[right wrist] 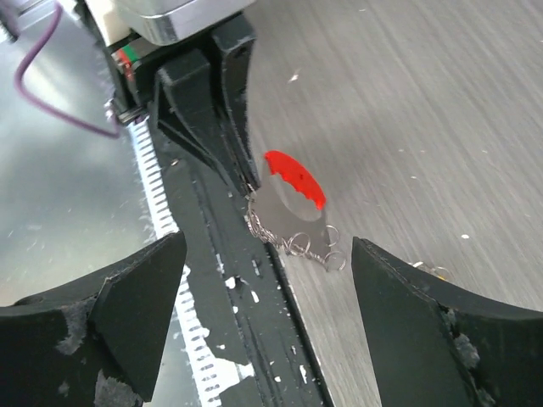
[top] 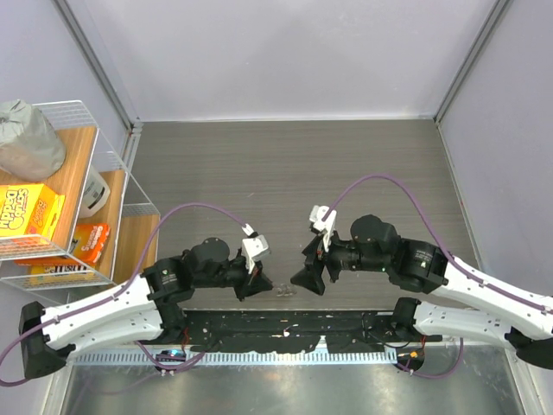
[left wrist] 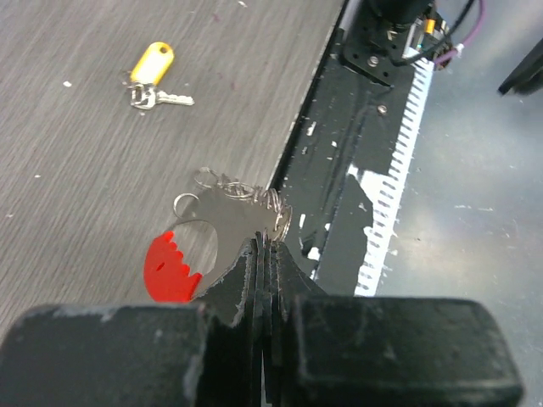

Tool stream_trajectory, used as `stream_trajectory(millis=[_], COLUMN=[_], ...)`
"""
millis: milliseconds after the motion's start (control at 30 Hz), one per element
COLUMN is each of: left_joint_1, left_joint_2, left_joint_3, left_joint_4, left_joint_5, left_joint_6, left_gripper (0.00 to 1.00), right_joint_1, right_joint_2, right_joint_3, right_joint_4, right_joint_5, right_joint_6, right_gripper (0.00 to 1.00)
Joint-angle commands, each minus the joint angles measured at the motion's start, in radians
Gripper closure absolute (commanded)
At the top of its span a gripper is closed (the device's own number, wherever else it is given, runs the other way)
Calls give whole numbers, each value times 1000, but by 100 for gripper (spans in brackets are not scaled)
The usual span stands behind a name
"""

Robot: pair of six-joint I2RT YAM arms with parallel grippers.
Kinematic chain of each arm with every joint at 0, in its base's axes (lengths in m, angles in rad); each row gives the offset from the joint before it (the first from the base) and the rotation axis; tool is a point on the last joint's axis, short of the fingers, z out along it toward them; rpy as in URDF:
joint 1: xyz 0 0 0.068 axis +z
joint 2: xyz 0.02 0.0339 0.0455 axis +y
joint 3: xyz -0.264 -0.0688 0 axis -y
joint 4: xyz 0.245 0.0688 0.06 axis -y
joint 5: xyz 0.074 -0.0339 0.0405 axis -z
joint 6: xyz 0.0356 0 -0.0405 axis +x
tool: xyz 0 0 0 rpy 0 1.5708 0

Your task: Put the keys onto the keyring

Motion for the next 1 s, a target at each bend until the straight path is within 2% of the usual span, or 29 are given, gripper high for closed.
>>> stream_trajectory(millis=[0, 300, 600, 967], left_joint_1=[-46, -91, -97, -97], left_joint_2=[-32, -124, -165, -191], left_joint_3=[60, 72, 72, 83], left_joint_4=[14, 72, 117, 166], left_joint_5=[50, 85, 71, 145], left_joint_6=[30, 24, -9, -48], left_gripper=[100, 100, 100, 100], right_joint_1=[35, 110, 221, 239], right_joint_2=[13, -10, 52, 80], right_joint_3=[44, 25, 13, 11], right_joint_4=[40, 88, 161, 198], right_joint_5=[-147, -205, -148, -121], right_joint_6=[-68, -71, -56, -68], right_gripper=[17, 31, 36, 41])
